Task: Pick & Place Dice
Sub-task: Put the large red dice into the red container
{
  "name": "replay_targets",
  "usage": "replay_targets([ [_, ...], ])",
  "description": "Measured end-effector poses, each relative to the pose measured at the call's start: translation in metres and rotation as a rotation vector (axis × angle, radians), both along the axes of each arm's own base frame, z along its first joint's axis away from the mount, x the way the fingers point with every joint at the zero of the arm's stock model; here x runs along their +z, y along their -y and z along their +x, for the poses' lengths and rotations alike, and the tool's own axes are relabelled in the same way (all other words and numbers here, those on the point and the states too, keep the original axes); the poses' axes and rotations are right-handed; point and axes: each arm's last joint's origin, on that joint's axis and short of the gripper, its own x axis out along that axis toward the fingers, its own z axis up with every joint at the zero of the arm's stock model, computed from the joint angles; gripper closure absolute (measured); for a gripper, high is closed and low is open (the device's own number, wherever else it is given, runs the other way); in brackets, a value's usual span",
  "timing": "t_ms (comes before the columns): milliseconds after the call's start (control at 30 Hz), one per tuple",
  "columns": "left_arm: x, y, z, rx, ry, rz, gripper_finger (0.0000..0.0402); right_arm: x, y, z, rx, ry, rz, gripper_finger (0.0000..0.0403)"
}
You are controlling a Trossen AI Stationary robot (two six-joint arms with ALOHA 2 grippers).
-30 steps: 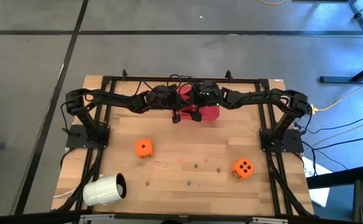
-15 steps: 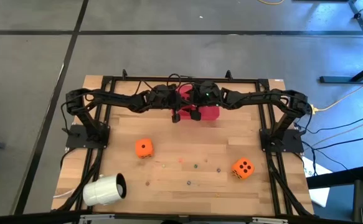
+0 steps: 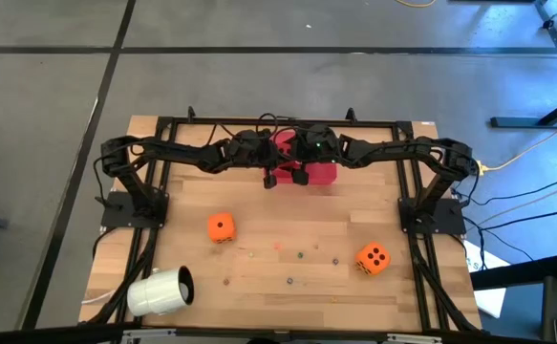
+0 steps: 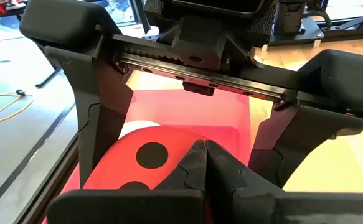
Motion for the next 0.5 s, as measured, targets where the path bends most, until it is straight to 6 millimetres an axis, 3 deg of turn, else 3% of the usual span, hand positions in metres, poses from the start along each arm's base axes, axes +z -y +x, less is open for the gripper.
replay_targets([
  [500,0.0000,0.0004,0.0001,0.000,0.004,-0.014,0.0401,0.0005,-0.0029,0.0011,0.064,0.001,-0.027,0.0003],
])
